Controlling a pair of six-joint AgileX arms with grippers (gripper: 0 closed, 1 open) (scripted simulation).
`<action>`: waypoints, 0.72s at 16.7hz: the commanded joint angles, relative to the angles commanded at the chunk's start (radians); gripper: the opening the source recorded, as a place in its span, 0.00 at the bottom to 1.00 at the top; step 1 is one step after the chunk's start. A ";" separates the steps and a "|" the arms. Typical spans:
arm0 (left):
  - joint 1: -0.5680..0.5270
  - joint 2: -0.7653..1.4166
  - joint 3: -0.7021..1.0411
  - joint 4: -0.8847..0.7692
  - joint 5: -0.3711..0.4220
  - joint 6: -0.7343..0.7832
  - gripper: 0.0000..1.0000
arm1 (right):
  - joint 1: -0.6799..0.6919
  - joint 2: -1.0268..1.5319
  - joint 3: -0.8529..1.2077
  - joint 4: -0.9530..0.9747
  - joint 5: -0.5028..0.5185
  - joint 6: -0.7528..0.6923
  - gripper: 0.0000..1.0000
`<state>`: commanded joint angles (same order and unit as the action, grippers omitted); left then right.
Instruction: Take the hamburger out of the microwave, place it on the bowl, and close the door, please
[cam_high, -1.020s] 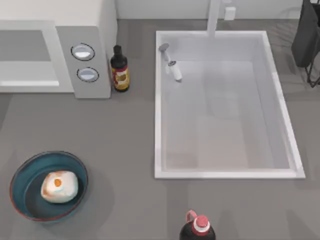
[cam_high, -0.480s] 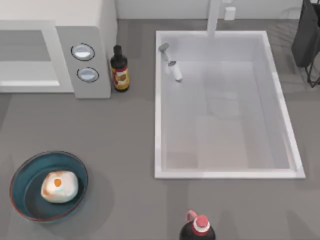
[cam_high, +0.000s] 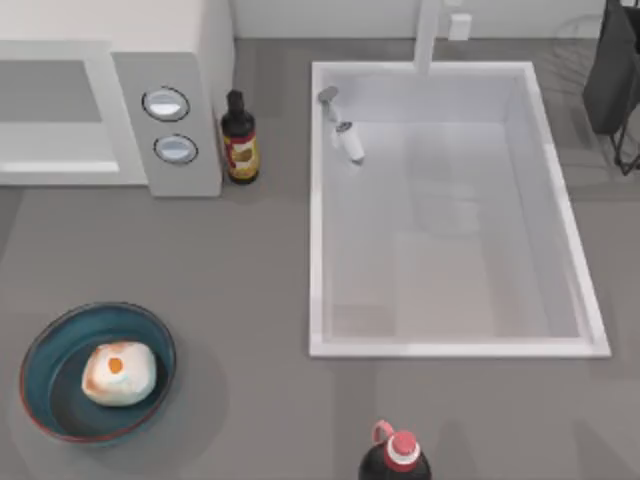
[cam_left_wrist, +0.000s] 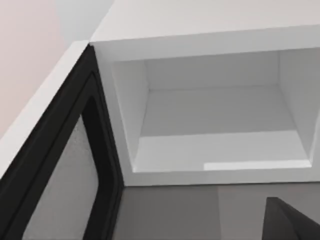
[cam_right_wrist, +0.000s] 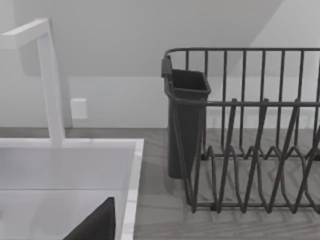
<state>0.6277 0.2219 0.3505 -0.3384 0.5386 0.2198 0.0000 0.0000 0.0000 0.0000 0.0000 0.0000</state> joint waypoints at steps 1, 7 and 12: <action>0.033 0.093 0.069 -0.030 0.014 0.046 0.00 | 0.000 0.000 0.000 0.000 0.000 0.000 1.00; 0.231 0.759 0.513 -0.218 0.090 0.344 0.00 | 0.000 0.000 0.000 0.000 0.000 0.000 1.00; 0.354 1.258 0.836 -0.347 0.124 0.562 0.00 | 0.000 0.000 0.000 0.000 0.000 0.000 1.00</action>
<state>0.9816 1.4797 1.1863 -0.6857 0.6622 0.7814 0.0000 0.0000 0.0000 0.0000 0.0000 0.0000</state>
